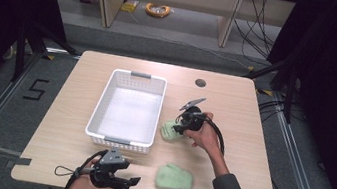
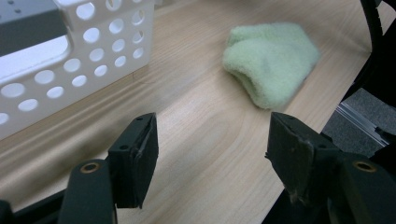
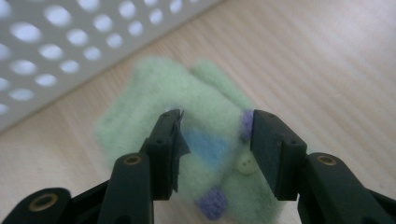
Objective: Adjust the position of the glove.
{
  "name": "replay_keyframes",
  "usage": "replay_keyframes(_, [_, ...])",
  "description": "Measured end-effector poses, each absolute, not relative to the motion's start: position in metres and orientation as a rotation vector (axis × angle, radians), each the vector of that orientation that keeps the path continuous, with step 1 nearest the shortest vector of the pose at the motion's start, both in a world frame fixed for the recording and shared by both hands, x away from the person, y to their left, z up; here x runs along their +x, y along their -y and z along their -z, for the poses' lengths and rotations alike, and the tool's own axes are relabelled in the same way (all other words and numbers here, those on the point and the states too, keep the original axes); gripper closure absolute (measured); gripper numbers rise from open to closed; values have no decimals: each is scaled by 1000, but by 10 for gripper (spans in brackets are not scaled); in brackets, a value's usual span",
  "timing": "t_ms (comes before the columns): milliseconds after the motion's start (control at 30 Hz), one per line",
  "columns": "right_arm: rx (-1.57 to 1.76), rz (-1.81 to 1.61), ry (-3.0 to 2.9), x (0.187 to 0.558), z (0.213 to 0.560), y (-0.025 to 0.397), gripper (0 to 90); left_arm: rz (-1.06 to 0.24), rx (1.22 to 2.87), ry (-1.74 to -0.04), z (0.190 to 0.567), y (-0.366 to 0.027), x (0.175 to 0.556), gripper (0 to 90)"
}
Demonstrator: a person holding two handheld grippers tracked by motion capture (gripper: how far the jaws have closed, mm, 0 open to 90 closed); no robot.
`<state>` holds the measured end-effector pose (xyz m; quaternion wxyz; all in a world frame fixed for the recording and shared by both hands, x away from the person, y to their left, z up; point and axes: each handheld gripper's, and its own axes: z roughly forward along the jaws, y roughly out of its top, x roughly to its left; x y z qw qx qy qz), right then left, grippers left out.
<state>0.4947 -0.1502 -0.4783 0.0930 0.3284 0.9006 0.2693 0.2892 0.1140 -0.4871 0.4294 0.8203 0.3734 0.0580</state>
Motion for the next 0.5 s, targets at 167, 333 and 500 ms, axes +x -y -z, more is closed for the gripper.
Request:
replay_keyframes(167, [1081, -772, -2680, 495, 485, 149, 759, -152, 2058, -923, 486, -116, 290, 336])
replay_keyframes(333, [1065, -831, -2670, 494, 488, 151, 839, -145, 2034, -939, 488, -113, 289, 337])
replay_keyframes(500, [1138, -868, -2589, 484, 473, 156, 852, -128, 2025, -958, 490, -111, 289, 336])
